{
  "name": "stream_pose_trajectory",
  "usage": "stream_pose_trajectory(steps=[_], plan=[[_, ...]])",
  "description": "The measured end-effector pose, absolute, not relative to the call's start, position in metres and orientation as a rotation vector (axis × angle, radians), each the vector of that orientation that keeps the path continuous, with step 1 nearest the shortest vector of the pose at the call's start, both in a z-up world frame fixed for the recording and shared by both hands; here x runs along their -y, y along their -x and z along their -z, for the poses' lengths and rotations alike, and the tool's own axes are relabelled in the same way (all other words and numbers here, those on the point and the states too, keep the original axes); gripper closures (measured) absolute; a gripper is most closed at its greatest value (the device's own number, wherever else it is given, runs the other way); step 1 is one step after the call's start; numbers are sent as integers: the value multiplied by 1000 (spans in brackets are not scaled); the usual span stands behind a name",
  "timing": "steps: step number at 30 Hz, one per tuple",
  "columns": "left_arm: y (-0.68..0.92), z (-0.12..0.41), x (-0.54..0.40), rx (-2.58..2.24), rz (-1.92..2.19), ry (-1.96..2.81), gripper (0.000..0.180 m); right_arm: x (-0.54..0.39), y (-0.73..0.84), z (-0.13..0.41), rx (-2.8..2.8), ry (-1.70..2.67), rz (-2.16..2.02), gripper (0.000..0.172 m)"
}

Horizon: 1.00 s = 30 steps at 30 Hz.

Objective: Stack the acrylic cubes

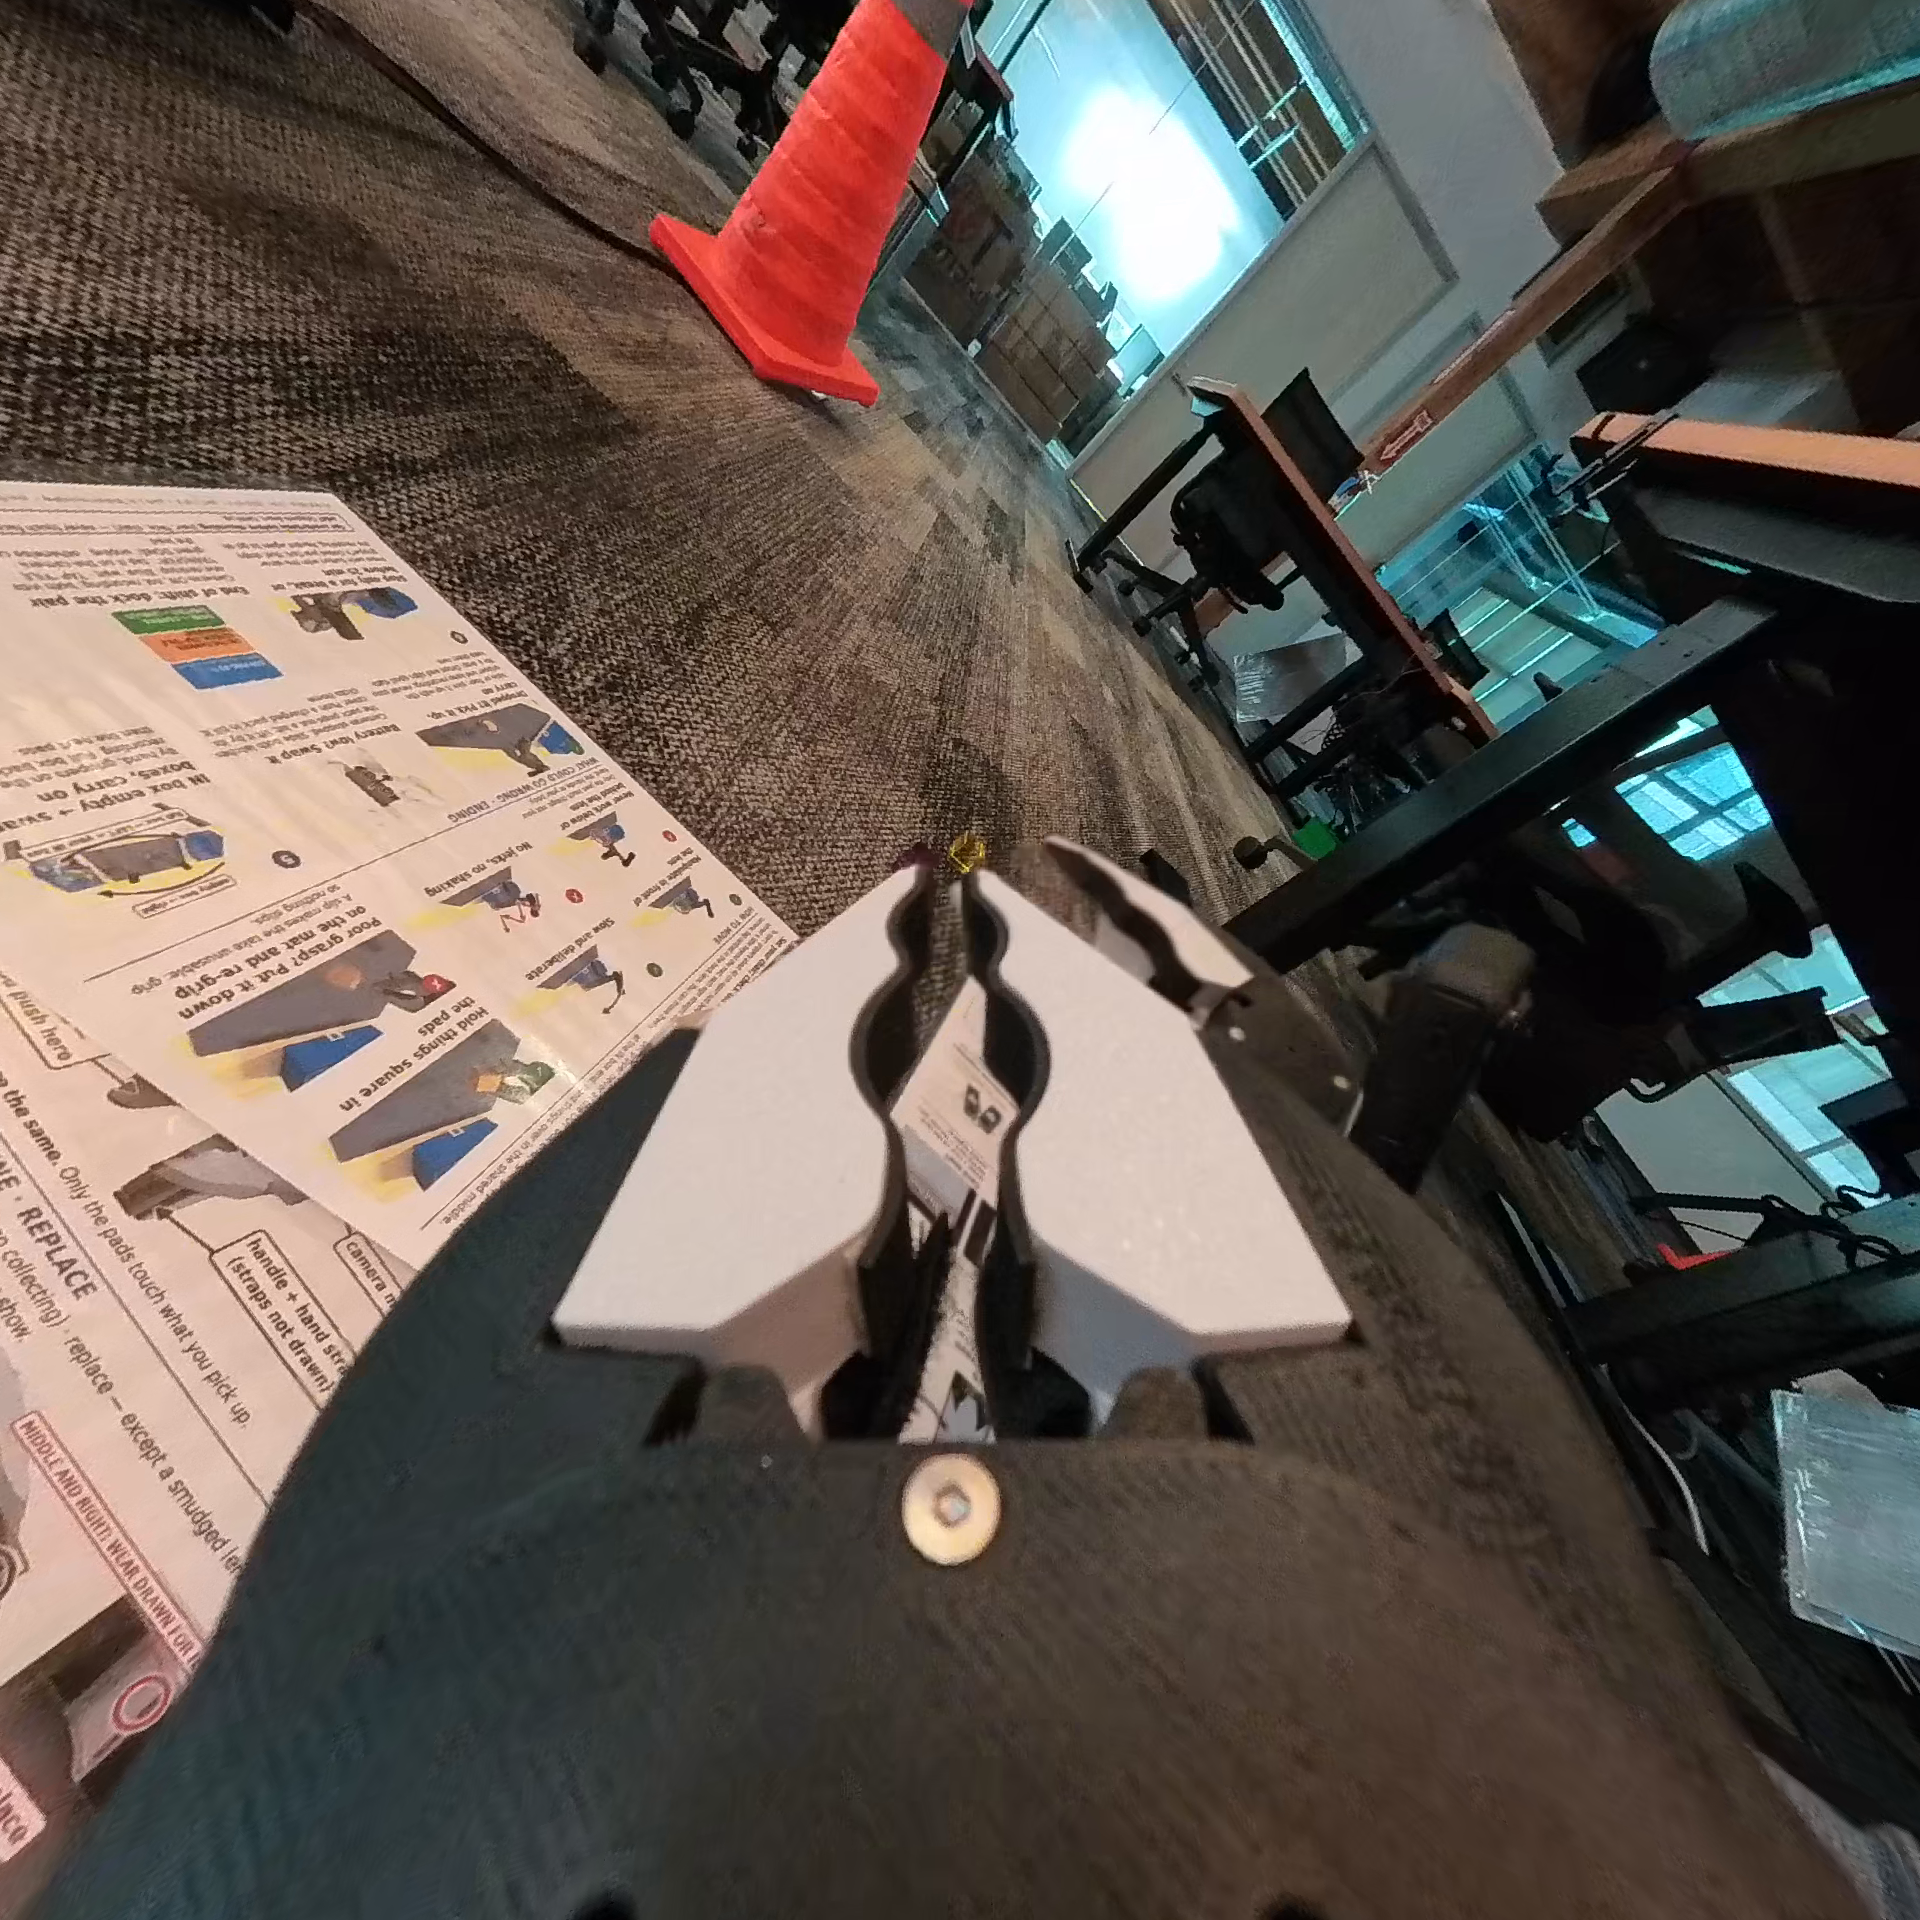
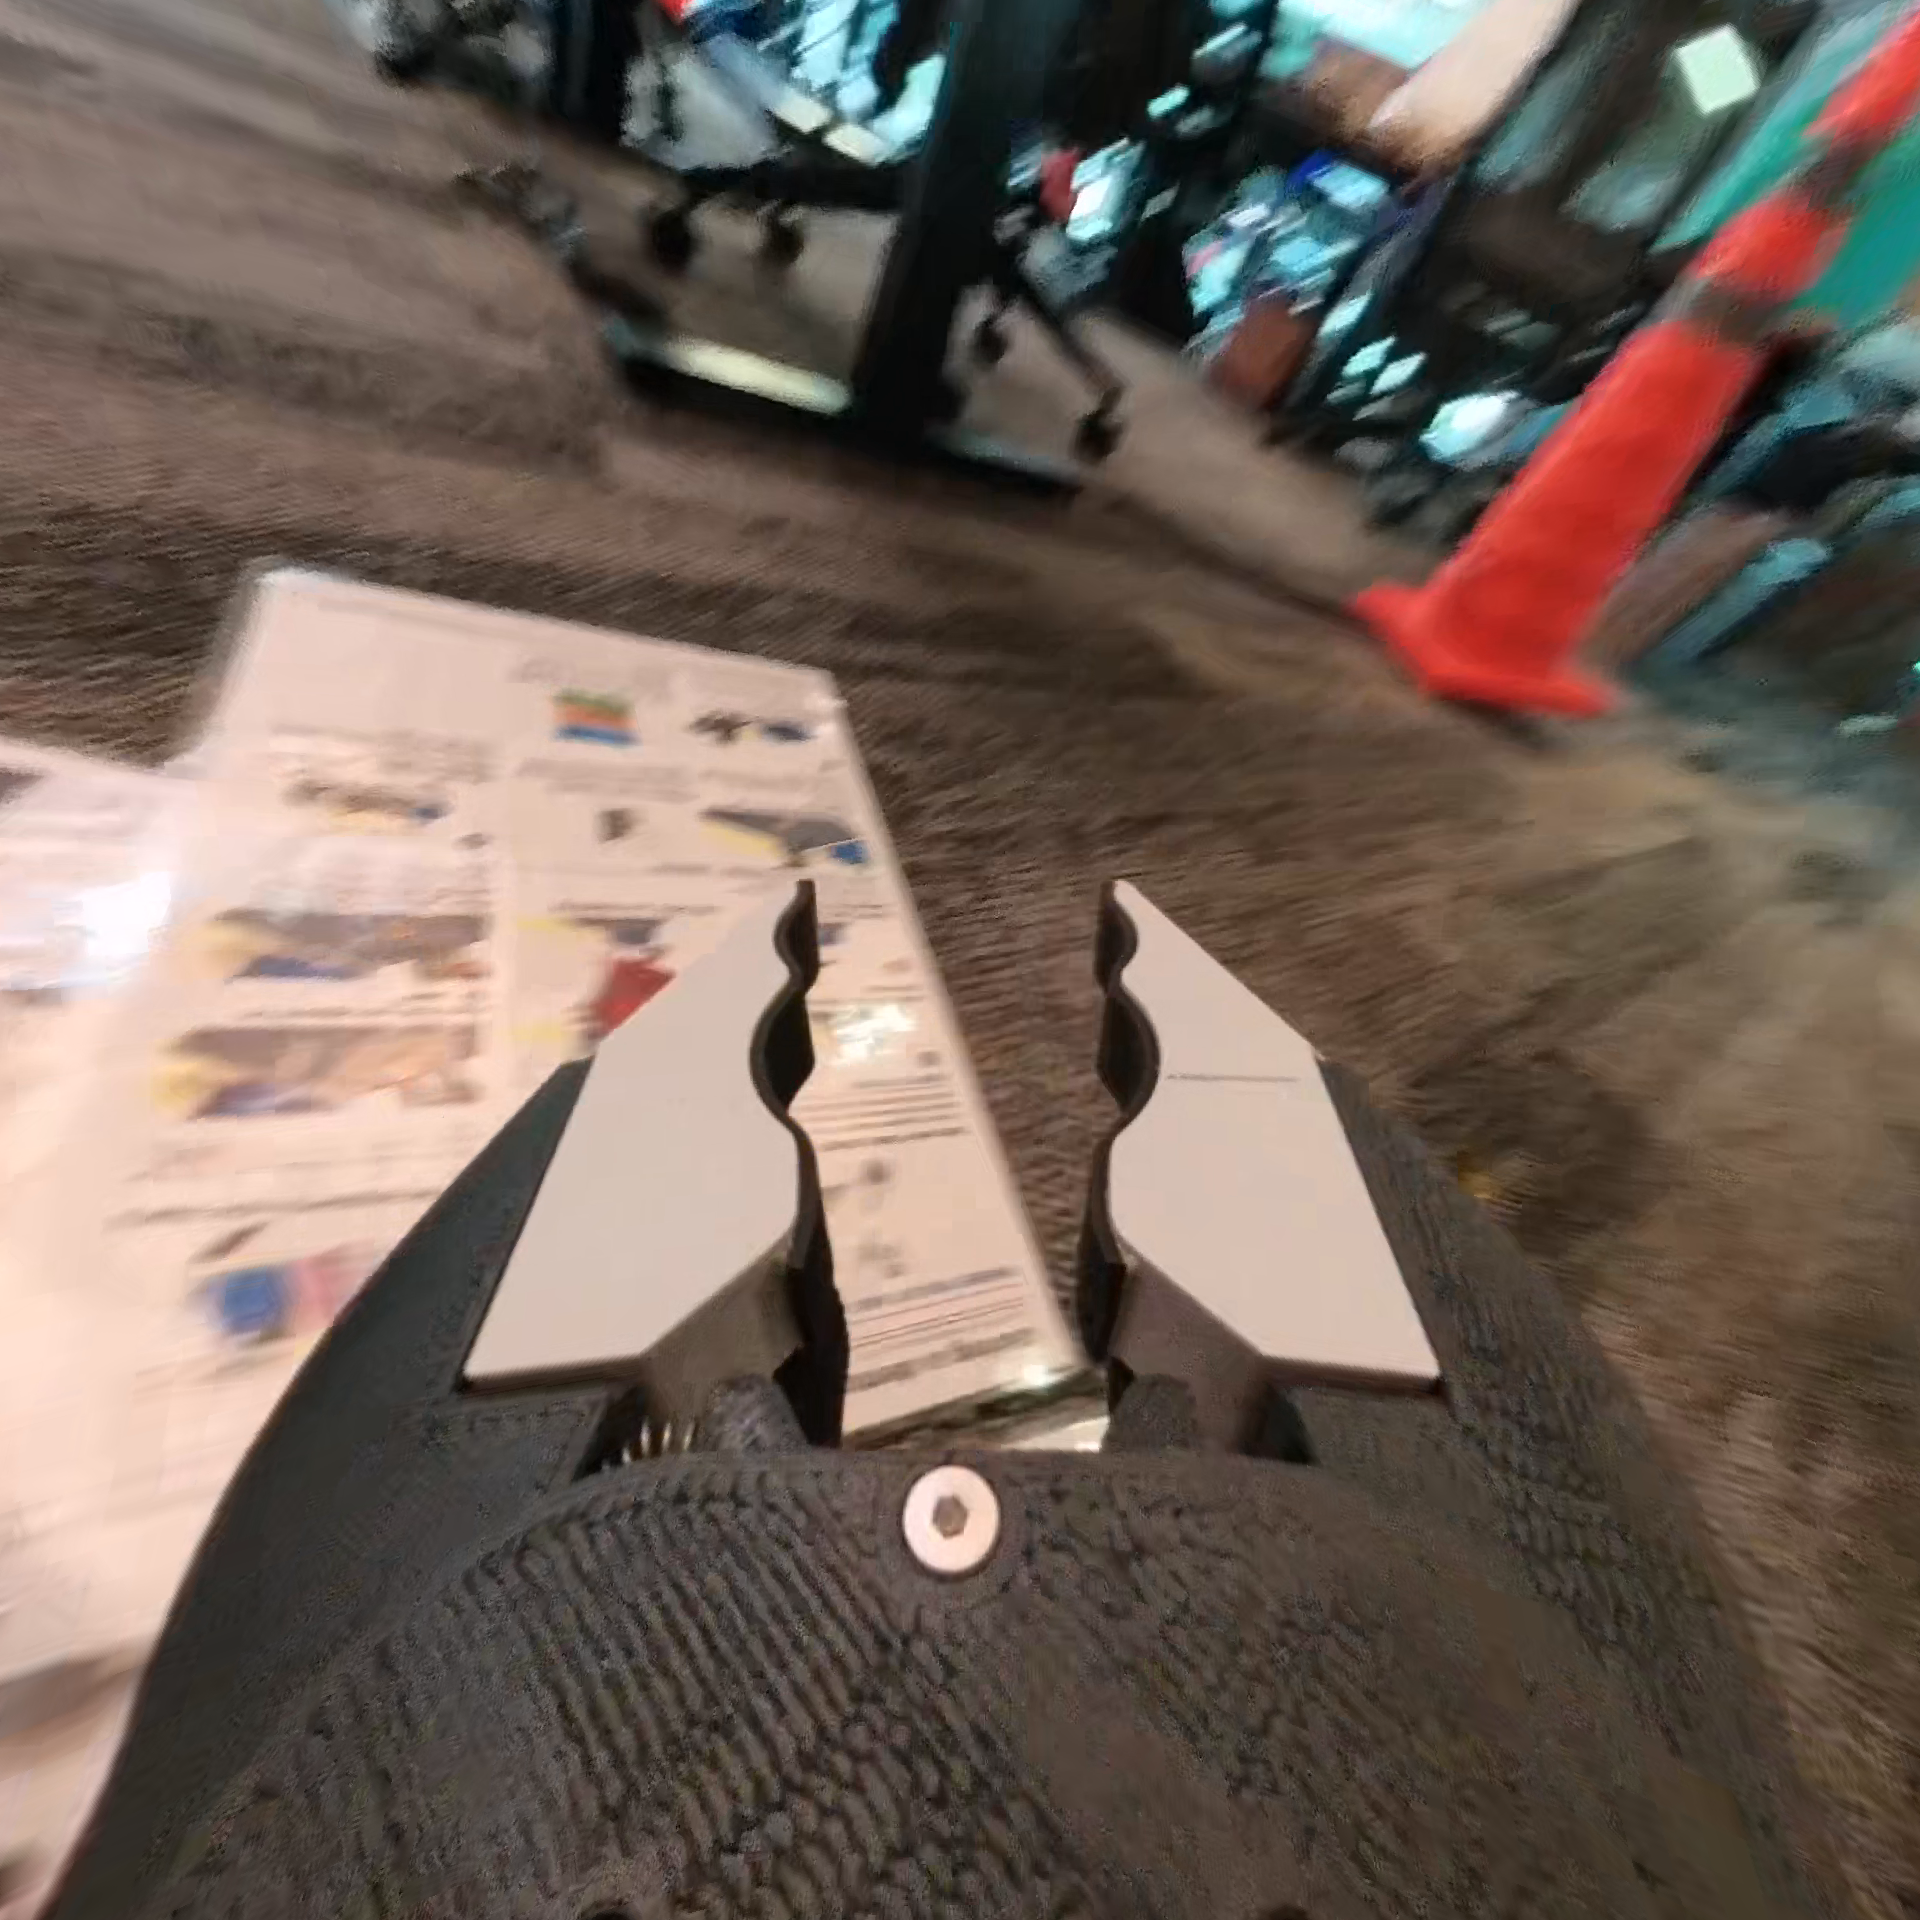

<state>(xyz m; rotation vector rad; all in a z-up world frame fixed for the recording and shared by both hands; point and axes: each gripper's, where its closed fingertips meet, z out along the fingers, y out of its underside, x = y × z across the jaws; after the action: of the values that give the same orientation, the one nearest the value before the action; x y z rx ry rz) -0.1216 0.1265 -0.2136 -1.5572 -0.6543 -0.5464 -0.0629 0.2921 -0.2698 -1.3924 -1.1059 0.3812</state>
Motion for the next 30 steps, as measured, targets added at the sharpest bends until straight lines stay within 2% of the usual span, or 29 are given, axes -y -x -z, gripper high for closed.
stream_pose_trajectory(steps=[2, 5, 10, 15, 20, 22, 23, 26, 27, 28, 30], plan=[[121, 215, -127, 655, 546, 1560, 177, -331, 41, 263, 942, 1421, -308, 127], [118, 214, -130, 643, 549, 1564, 177, -391, 23, 289, 779, 1640, -300, 126], [111, 213, -137, 592, 527, 1594, 177, -479, 7, 354, 607, 1909, -301, 99], [106, 222, -149, 571, 528, 1636, 177, -528, 12, 413, 672, 2046, -315, 96], [103, 229, -157, 573, 564, 1655, 177, -555, 16, 438, 836, 2056, -357, 96], [103, 230, -160, 565, 560, 1668, 177, -567, 18, 432, 907, 1983, -328, 83], [103, 230, -160, 559, 559, 1675, 177, -569, 22, 430, 963, 1940, -330, 83], [101, 227, -161, 544, 547, 1670, 177, -564, 21, 445, 1123, 1998, -325, 106], [100, 227, -161, 538, 540, 1677, 177, -560, 22, 445, 1134, 2012, -369, 136], [100, 228, -161, 533, 534, 1684, 177, -558, 20, 444, 1126, 2035, -373, 147], [101, 228, -160, 527, 518, 1686, 177, -550, 19, 440, 1125, 2066, -383, 147]])
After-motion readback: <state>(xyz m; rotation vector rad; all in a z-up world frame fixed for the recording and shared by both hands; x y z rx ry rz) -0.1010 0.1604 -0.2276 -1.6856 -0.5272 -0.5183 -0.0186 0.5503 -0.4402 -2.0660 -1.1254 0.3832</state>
